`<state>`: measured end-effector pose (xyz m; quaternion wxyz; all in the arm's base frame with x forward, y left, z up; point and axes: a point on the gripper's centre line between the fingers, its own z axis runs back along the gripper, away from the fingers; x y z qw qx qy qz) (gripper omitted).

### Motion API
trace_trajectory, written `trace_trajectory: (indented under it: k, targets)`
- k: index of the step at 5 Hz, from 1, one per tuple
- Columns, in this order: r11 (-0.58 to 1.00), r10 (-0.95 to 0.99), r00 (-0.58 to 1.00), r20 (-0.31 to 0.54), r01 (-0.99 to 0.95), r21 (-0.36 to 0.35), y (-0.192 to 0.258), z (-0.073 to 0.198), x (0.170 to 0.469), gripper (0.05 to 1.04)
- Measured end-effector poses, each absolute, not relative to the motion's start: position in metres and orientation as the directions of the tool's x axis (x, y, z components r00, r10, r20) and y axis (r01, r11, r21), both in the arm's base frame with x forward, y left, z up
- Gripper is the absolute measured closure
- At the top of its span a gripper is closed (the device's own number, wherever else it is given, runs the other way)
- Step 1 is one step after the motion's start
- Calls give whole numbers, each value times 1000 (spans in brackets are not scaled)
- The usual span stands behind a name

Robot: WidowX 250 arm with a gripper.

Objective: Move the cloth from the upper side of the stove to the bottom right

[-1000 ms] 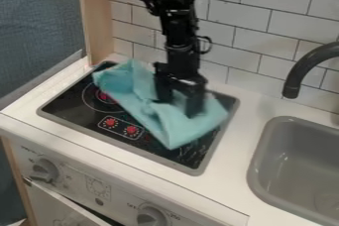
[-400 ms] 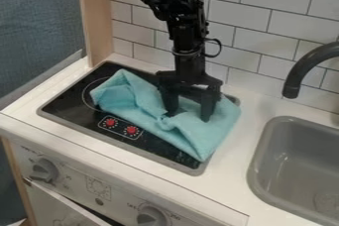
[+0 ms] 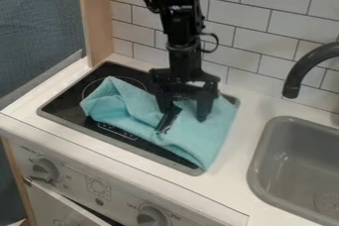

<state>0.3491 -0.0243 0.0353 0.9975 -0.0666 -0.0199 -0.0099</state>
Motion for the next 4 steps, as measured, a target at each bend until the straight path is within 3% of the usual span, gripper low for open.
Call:
trace_trajectory:
  k: [4]
  targets:
    - [990,-60,982,182,82,-117,-14,112,338,85]
